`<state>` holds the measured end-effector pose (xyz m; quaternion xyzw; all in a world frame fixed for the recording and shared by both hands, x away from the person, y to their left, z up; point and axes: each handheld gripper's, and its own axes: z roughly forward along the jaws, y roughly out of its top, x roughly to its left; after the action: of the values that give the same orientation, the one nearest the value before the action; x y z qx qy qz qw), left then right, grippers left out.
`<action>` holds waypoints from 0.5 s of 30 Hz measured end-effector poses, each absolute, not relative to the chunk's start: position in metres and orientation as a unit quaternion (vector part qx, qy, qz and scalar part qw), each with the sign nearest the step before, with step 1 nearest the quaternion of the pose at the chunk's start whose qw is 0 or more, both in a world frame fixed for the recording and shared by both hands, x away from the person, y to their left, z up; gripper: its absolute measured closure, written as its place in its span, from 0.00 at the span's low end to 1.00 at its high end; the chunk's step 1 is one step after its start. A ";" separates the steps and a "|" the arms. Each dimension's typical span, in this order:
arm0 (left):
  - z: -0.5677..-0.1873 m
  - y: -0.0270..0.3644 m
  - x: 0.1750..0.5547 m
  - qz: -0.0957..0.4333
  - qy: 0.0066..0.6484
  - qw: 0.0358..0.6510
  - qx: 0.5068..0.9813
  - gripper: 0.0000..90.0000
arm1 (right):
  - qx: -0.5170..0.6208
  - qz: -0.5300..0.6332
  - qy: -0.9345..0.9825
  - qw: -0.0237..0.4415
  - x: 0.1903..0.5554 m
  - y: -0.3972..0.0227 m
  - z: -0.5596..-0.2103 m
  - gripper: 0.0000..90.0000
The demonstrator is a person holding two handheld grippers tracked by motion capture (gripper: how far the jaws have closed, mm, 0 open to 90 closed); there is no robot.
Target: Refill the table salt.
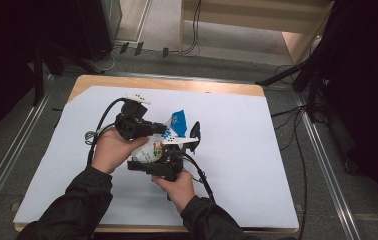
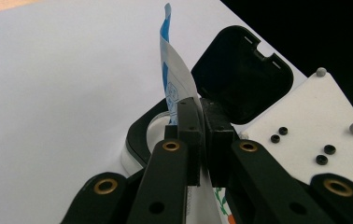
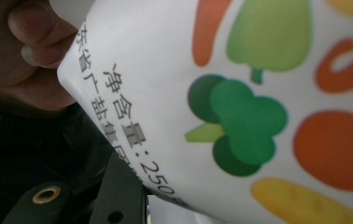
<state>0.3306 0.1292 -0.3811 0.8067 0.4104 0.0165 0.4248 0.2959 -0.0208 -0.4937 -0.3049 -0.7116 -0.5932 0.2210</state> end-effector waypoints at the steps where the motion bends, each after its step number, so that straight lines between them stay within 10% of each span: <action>1: -0.381 0.129 0.331 0.017 0.411 0.425 0.806 0.98 | -0.305 -0.593 -0.712 0.222 0.296 -0.021 -0.494 0.73; 15: -0.381 0.130 0.329 0.019 0.413 0.421 0.807 0.98 | -0.301 -0.591 -0.714 0.225 0.296 -0.019 -0.493 0.73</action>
<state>0.3290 0.1301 -0.3810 0.8073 0.4134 0.0189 0.4209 0.2956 -0.0185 -0.4930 -0.3011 -0.7136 -0.5913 0.2248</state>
